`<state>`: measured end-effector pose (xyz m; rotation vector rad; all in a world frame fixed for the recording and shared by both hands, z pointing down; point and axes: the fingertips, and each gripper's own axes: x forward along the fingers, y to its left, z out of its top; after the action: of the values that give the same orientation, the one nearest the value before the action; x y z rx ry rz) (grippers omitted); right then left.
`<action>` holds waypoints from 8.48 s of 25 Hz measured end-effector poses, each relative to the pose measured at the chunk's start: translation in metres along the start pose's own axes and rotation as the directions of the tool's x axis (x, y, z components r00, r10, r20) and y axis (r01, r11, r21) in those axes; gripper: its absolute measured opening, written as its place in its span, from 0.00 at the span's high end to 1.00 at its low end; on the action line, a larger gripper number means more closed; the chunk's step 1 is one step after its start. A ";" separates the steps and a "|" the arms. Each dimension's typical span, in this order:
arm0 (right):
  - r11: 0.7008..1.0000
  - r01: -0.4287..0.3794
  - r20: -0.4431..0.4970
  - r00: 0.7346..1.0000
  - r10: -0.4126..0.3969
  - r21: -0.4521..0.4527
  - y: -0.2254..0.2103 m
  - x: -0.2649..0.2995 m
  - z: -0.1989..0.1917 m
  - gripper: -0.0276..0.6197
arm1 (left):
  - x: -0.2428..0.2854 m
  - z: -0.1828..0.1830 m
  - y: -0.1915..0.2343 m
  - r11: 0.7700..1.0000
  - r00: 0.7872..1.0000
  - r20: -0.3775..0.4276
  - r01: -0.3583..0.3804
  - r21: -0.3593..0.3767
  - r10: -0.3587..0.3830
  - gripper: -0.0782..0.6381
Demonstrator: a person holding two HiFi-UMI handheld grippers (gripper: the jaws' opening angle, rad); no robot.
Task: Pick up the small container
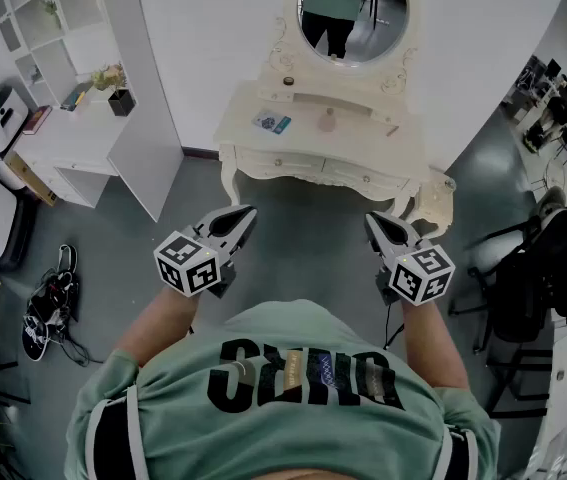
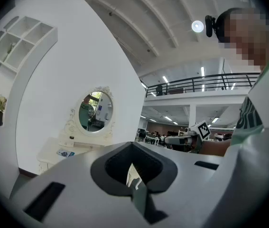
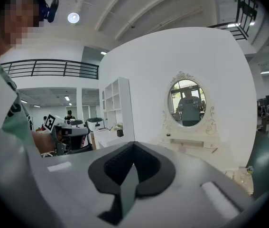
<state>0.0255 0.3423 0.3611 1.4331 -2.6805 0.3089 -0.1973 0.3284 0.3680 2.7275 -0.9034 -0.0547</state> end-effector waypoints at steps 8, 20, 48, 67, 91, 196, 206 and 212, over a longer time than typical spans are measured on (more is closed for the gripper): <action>1.000 0.004 0.006 1.000 -0.004 0.000 -0.007 -0.001 0.002 0.95 | 0.008 0.001 -0.003 1.000 1.000 -0.001 0.005 0.004 -0.005 0.89; 1.000 -0.008 0.007 1.000 0.008 0.018 -0.034 -0.016 0.005 0.95 | 0.037 0.001 -0.028 1.000 1.000 0.014 -0.020 0.010 0.020 0.89; 0.999 -0.033 -0.038 0.999 0.031 -0.039 -0.088 0.060 0.010 0.95 | 0.112 -0.005 0.037 0.999 0.999 0.047 0.003 -0.034 -0.002 0.89; 0.991 0.136 -0.015 0.991 -0.136 0.015 -0.148 0.256 0.064 0.95 | 0.187 0.066 0.258 0.985 0.986 -0.024 0.167 -0.038 -0.168 0.89; 0.987 -0.149 -0.027 0.988 0.150 0.054 -0.395 0.339 0.065 0.95 | 0.415 0.050 0.283 0.995 0.997 -0.027 -0.079 -0.062 0.077 0.89; 0.980 0.029 -0.183 0.983 0.008 0.197 -0.505 0.450 -0.112 0.95 | 0.626 -0.204 0.369 0.909 0.880 -0.423 0.341 0.241 -0.218 0.69; 0.981 0.032 -0.175 0.985 0.003 0.194 -0.500 0.440 -0.110 0.95 | 0.621 -0.206 0.366 0.907 0.877 -0.436 0.337 0.253 -0.204 0.69; 0.982 0.029 -0.170 0.986 0.003 0.185 -0.496 0.439 -0.105 0.95 | 0.619 -0.196 0.365 0.906 0.885 -0.418 0.335 0.259 -0.207 0.69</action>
<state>0.1908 -0.2600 0.6065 1.3992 -2.5614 0.6665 0.1127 -0.2715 0.6826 2.9874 -0.4374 0.6059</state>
